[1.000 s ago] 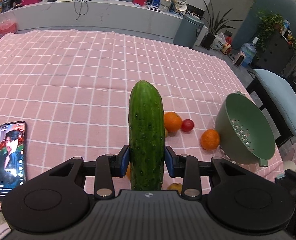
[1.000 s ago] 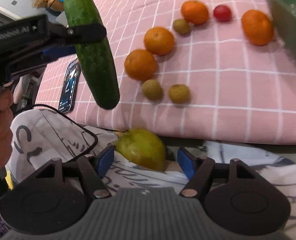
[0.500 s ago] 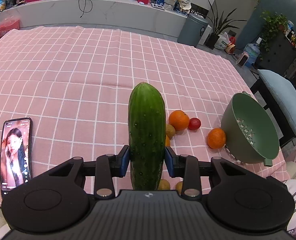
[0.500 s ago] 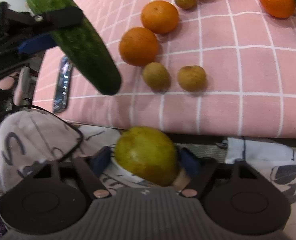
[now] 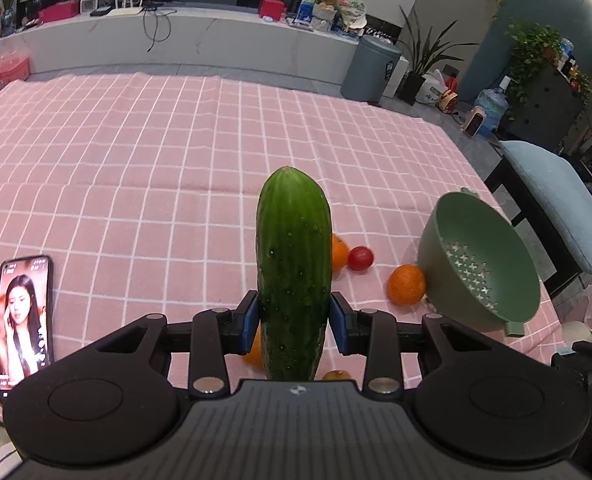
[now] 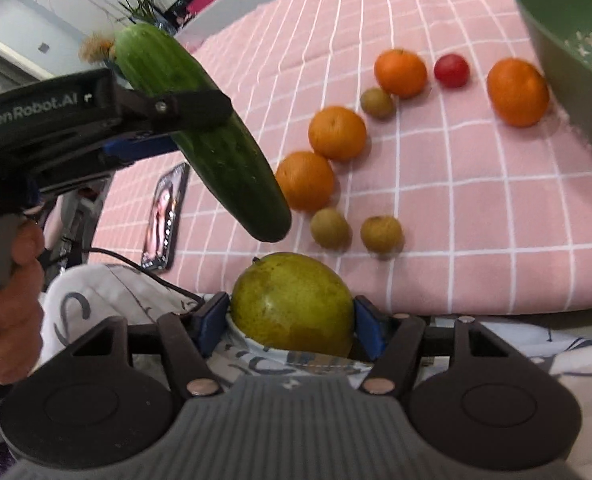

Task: Organize fruits
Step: 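Lift the cucumber with the left tool while the right tool lifts the pear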

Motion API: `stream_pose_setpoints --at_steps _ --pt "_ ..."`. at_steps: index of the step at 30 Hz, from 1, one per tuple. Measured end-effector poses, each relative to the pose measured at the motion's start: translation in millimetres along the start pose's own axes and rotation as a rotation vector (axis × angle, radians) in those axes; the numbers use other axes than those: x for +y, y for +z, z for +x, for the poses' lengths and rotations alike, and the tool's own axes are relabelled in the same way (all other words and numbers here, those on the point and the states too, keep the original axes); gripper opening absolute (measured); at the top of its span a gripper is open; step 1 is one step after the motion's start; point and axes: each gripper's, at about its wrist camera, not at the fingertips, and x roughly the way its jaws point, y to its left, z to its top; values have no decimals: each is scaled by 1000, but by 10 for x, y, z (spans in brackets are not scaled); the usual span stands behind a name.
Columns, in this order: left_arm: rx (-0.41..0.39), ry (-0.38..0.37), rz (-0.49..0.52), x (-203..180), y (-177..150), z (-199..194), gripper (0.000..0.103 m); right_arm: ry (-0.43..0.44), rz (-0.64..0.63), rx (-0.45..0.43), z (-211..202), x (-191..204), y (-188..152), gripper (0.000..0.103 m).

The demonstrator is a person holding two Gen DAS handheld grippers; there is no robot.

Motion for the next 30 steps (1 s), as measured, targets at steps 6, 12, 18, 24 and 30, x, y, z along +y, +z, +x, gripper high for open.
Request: stream_pose_setpoints --at_steps 6,12,18,24,30 --pt "-18 -19 21 -82 39 -21 41 54 128 -18 -112 -156 77 63" --pt "-13 -9 13 -27 40 -4 41 124 280 -45 -83 -329 123 64" --pt "-5 0 3 37 18 13 41 103 364 -62 11 -385 182 64" --pt "25 12 -22 133 -35 78 41 60 361 -42 119 -323 200 65" --pt "51 7 -35 205 -114 116 41 72 436 -53 120 -381 212 64"
